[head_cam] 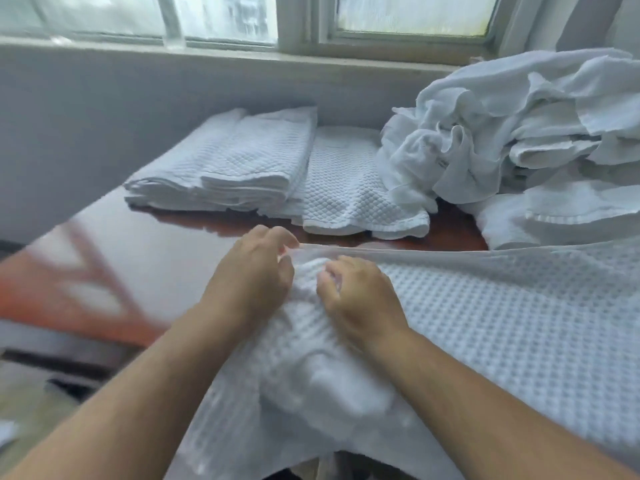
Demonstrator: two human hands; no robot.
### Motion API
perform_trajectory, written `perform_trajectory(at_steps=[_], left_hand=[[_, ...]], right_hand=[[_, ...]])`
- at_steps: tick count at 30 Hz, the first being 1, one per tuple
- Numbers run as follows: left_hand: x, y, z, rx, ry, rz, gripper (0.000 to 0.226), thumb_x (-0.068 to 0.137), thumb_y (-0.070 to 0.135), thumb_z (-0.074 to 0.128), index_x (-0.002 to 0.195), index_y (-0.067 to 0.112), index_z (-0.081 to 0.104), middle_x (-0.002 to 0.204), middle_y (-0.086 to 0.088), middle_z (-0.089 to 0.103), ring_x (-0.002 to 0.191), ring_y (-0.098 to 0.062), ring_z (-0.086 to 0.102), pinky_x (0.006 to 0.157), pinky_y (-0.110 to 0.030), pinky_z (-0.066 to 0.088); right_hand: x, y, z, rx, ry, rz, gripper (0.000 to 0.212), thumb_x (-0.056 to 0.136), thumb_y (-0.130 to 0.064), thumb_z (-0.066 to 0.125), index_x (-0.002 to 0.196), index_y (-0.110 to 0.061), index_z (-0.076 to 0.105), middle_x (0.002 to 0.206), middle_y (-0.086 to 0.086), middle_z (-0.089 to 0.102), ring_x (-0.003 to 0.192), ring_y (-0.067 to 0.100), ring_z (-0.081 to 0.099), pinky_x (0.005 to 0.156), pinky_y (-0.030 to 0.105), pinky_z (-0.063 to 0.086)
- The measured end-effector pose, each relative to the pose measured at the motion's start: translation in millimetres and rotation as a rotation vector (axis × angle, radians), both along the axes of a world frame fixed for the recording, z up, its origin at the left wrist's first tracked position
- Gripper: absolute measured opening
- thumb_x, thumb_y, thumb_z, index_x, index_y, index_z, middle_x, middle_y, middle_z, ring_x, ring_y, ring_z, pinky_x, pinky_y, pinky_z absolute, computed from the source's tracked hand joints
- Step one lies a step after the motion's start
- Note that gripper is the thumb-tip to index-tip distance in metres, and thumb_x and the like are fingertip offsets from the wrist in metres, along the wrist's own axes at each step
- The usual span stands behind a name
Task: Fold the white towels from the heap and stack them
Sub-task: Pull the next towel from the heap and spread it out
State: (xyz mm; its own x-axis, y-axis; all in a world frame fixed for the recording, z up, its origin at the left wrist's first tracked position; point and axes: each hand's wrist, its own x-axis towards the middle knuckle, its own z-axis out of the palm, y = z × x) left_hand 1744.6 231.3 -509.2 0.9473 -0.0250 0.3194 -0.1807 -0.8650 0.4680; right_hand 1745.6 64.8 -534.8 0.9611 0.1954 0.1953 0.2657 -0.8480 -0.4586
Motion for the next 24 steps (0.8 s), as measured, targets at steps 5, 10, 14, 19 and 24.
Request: perform_trajectory(at_steps=[5,10,14,19,24], left_hand=[[0,58,-3,-0.053,0.191,0.339,0.038,0.096,0.026,0.057,0.133,0.016,0.056,0.133,-0.012,0.054,0.125,-0.03,0.049,0.108,-0.037,0.039],[-8,83,6,-0.035,0.538,0.301,0.057,0.093,0.061,0.053,0.086,0.007,0.069,0.088,-0.011,0.071,0.09,-0.028,0.068,0.065,-0.031,0.045],[-20,68,7,-0.685,0.572,-0.07,0.032,0.081,0.034,0.068,0.109,0.019,0.067,0.106,-0.01,0.075,0.099,-0.022,0.073,0.092,-0.042,0.058],[-29,68,10,-1.113,0.718,-0.267,0.056,0.083,0.021,0.066,0.137,0.014,0.053,0.132,-0.02,0.064,0.118,-0.035,0.064,0.096,-0.043,0.056],[-27,82,18,-0.711,0.853,-0.238,0.054,0.082,0.031,0.07,0.128,0.005,0.062,0.125,-0.02,0.067,0.119,-0.04,0.063,0.108,-0.059,0.044]], right_hand=[[11,13,-9,-0.158,-0.044,0.131,0.027,0.099,-0.042,0.037,0.091,-0.023,0.055,0.094,-0.01,0.05,0.102,0.018,0.049,0.092,0.04,0.039],[12,12,-14,-0.139,-0.021,0.107,0.048,0.101,-0.046,0.032,0.133,-0.023,0.058,0.139,-0.006,0.054,0.135,0.019,0.041,0.11,0.038,0.028],[15,12,-13,-0.167,0.062,0.11,0.067,0.099,-0.059,0.014,0.149,-0.027,0.046,0.164,-0.003,0.031,0.153,0.019,0.02,0.121,0.041,0.014],[15,11,-12,-0.154,0.061,0.136,0.085,0.089,-0.067,-0.004,0.145,-0.031,0.048,0.166,-0.002,0.027,0.155,0.02,0.016,0.123,0.043,0.012],[24,6,-14,-0.205,0.076,0.112,0.059,0.104,-0.052,0.013,0.153,-0.032,0.038,0.167,-0.006,0.023,0.155,0.019,0.013,0.123,0.041,0.01]])
